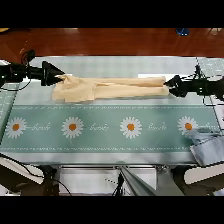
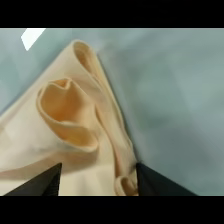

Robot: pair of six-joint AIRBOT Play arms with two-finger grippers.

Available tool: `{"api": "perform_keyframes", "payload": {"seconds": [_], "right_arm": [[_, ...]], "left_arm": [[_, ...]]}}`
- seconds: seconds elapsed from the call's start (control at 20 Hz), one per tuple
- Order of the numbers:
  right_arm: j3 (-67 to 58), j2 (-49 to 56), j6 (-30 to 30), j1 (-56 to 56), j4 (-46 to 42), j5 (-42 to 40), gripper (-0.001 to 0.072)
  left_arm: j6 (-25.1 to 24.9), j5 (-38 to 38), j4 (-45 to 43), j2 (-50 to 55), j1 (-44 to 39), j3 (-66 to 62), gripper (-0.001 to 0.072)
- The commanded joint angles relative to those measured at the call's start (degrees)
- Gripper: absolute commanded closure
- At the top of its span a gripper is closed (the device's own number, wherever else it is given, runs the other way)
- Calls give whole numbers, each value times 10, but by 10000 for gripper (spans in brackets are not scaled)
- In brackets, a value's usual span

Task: Fold the shirts.

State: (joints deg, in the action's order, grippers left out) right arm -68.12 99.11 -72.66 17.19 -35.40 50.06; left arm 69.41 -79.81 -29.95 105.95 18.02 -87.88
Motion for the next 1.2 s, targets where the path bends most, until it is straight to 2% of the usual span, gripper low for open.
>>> {"api": "perform_keyframes", "payload": {"seconds": [0.0, 0.1, 0.15, 0.25, 0.3, 0.5, 0.6, 0.7, 0.95, 1.15], "right_arm": [[0, 16, 12, -45, 54, -87, 167], [0, 16, 12, -66, 71, -140, 190], [0, 16, 11, -78, 71, -165, 226], [0, 15, 12, -96, 71, -205, 587], [0, 14, 12, -103, 72, -215, 675], [0, -27, 64, -109, 63, -206, 677], [0, -69, 80, -108, 33, -190, 677], [0, -123, 80, -108, -8, -170, 677], [0, -249, 78, -109, -39, -97, 678], [0, -330, 44, -109, -69, -37, 678]], "left_arm": [[0, 1, 0, 0, -5, 0, 165], [-5, 1, 0, 0, -7, 0, 164], [-9, 1, 0, 0, -8, 0, 165], [-9, 1, 0, 0, -10, 0, 168], [-9, 1, 0, 0, -10, 0, 169], [-9, -4, 0, 0, -10, 0, 180], [-8, -20, 0, 0, -14, 0, 398], [-9, -43, 1, -1, -26, 0, 681], [-13, -47, 37, -11, -103, 0, 678], [-13, -38, 58, -21, -179, 0, 679]]}}
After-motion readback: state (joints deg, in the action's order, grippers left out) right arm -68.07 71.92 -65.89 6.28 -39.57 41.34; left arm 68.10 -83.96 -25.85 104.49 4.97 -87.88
